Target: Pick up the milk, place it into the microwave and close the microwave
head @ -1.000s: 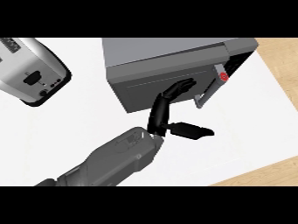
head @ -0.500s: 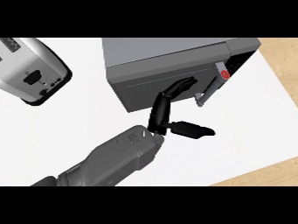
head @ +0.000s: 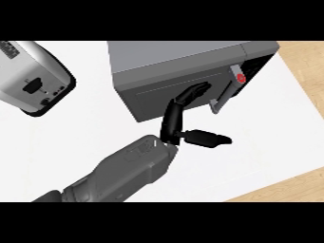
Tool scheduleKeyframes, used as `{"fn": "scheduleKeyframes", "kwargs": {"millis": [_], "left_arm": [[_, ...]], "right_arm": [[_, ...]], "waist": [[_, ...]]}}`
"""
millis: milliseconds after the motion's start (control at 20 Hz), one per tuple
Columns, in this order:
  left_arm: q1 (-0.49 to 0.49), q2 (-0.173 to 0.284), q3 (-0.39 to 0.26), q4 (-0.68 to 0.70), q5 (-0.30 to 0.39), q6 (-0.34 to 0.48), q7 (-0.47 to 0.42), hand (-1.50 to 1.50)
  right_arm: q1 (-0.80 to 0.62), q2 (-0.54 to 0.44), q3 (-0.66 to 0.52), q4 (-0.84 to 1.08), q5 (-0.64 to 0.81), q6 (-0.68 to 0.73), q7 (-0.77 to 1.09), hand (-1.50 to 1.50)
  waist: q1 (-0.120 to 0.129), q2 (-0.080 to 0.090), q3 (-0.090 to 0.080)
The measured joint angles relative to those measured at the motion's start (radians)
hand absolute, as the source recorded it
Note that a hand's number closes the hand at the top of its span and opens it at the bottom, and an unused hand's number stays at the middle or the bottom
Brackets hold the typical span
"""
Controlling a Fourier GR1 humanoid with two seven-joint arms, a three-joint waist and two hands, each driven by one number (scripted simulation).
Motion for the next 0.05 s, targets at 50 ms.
{"fn": "scheduleKeyframes", "kwargs": {"millis": [50], "left_arm": [[-0.001, 0.0, 0.0, 0.002, 0.005, 0.001, -0.003, -1.5]], "right_arm": [[-0.005, -0.004, -0.003, 0.008, -0.011, 0.005, 0.003, -1.5]], "waist": [[-0.001, 0.0, 0.0]]}}
